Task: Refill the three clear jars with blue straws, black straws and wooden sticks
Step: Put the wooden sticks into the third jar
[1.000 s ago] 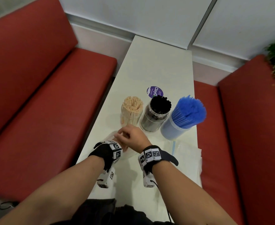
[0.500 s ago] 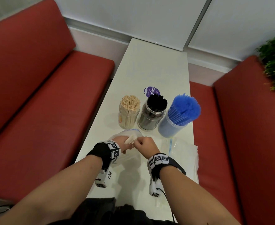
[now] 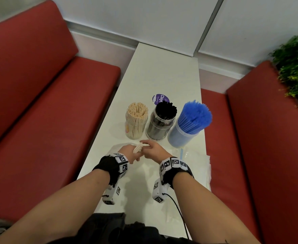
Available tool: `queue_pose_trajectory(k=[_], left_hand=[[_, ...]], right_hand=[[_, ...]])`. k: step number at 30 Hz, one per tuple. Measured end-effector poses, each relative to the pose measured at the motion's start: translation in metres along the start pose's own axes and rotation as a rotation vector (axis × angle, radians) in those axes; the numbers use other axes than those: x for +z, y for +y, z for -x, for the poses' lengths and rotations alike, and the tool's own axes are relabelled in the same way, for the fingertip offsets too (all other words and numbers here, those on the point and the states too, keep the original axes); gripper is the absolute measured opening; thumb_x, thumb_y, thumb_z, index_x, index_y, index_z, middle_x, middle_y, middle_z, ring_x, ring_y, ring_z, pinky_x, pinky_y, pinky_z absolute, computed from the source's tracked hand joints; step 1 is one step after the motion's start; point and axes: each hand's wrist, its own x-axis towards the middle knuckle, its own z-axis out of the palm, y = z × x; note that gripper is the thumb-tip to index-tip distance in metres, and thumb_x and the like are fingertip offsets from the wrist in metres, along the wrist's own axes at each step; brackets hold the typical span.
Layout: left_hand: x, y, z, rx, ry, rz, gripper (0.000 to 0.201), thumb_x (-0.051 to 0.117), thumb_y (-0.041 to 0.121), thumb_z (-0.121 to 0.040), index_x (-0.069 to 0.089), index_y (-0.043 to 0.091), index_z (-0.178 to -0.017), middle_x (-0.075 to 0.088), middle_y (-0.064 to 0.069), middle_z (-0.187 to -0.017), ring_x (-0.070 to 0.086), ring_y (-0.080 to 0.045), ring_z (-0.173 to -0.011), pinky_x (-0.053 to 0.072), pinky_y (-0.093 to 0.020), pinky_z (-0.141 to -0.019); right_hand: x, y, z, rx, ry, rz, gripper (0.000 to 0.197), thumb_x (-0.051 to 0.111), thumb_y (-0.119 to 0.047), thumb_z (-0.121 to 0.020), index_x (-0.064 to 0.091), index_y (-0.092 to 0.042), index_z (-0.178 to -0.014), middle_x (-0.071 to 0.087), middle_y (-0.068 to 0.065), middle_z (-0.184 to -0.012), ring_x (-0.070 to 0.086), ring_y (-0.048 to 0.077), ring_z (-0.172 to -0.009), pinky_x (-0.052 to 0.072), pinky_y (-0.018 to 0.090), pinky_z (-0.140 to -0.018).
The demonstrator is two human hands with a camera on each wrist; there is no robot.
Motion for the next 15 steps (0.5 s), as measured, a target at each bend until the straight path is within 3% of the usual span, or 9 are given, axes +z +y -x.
queue_pose_trajectory(k=[2, 4, 6, 8, 10, 12, 13, 15], left_hand=[[-0.007, 0.012, 0.002, 0.014, -0.007, 0.045, 0.025, 0.054, 0.033, -0.093, 0.064, 0.018, -0.075, 0.067, 0.002, -0.068, 0.061, -0.018, -0.057, 0.048, -0.025, -0.061], [-0.011, 0.026, 0.004, 0.068, -0.029, 0.093, 0.019, 0.053, 0.032, -0.088, 0.056, 0.023, -0.071, 0.062, 0.003, -0.063, 0.062, -0.017, -0.056, 0.049, -0.025, -0.059], [-0.011, 0.030, 0.004, 0.102, 0.012, 0.217, 0.018, 0.057, 0.032, -0.082, 0.056, 0.015, -0.080, 0.059, -0.001, -0.065, 0.061, -0.015, -0.052, 0.048, -0.021, -0.054], [-0.011, 0.024, 0.003, 0.088, 0.064, 0.390, 0.020, 0.065, 0.016, -0.088, 0.052, 0.013, -0.102, 0.057, -0.003, -0.072, 0.060, -0.007, -0.047, 0.049, -0.020, -0.051], [-0.014, 0.022, 0.001, 0.106, 0.074, 0.433, 0.023, 0.063, 0.000, -0.091, 0.051, 0.007, -0.109, 0.057, -0.003, -0.068, 0.058, -0.010, -0.047, 0.054, -0.027, -0.056], [-0.019, 0.025, 0.000, 0.164, 0.053, 0.496, 0.021, 0.058, -0.004, -0.091, 0.053, -0.004, -0.111, 0.052, -0.005, -0.058, 0.049, -0.014, -0.043, 0.054, -0.035, -0.060], [-0.022, 0.028, -0.001, 0.185, 0.046, 0.537, 0.017, 0.055, -0.003, -0.092, 0.054, -0.003, -0.109, 0.048, -0.005, -0.054, 0.045, -0.014, -0.042, 0.053, -0.036, -0.060], [-0.027, 0.032, 0.002, 0.243, 0.000, 0.615, 0.006, 0.053, 0.002, -0.096, 0.057, 0.002, -0.091, 0.043, -0.002, -0.052, 0.041, -0.014, -0.042, 0.051, -0.035, -0.058]], right_hand=[[0.004, -0.003, 0.006, -0.051, -0.127, -0.126, 0.027, 0.064, -0.018, -0.089, 0.064, -0.007, -0.114, 0.060, 0.017, -0.092, 0.056, 0.022, -0.084, 0.042, 0.031, -0.084], [0.008, -0.007, 0.008, -0.110, -0.190, -0.238, 0.029, 0.071, -0.026, -0.089, 0.062, -0.003, -0.106, 0.057, 0.021, -0.089, 0.058, 0.021, -0.073, 0.048, 0.027, -0.077], [0.010, -0.012, 0.007, -0.162, -0.170, -0.270, 0.033, 0.072, -0.027, -0.093, 0.063, 0.000, -0.110, 0.060, 0.021, -0.085, 0.059, 0.024, -0.068, 0.052, 0.029, -0.070], [0.010, -0.017, 0.004, -0.199, -0.112, -0.221, 0.030, 0.064, -0.026, -0.100, 0.065, -0.005, -0.121, 0.065, 0.019, -0.081, 0.061, 0.026, -0.066, 0.053, 0.035, -0.070], [0.009, -0.024, 0.001, -0.239, -0.060, -0.142, 0.030, 0.058, -0.027, -0.103, 0.068, -0.006, -0.122, 0.067, 0.019, -0.078, 0.062, 0.029, -0.064, 0.052, 0.039, -0.068], [0.007, -0.033, 0.001, -0.278, -0.019, -0.126, 0.027, 0.056, -0.027, -0.102, 0.072, -0.009, -0.114, 0.068, 0.018, -0.073, 0.063, 0.031, -0.058, 0.053, 0.039, -0.059], [0.007, -0.040, 0.002, -0.282, 0.001, -0.139, 0.026, 0.056, -0.028, -0.101, 0.074, -0.011, -0.110, 0.069, 0.017, -0.071, 0.064, 0.031, -0.054, 0.054, 0.039, -0.055], [0.004, -0.056, 0.006, -0.275, 0.038, -0.203, 0.028, 0.056, -0.031, -0.097, 0.077, -0.013, -0.102, 0.074, 0.019, -0.082, 0.064, 0.037, -0.054, 0.055, 0.043, -0.051]])
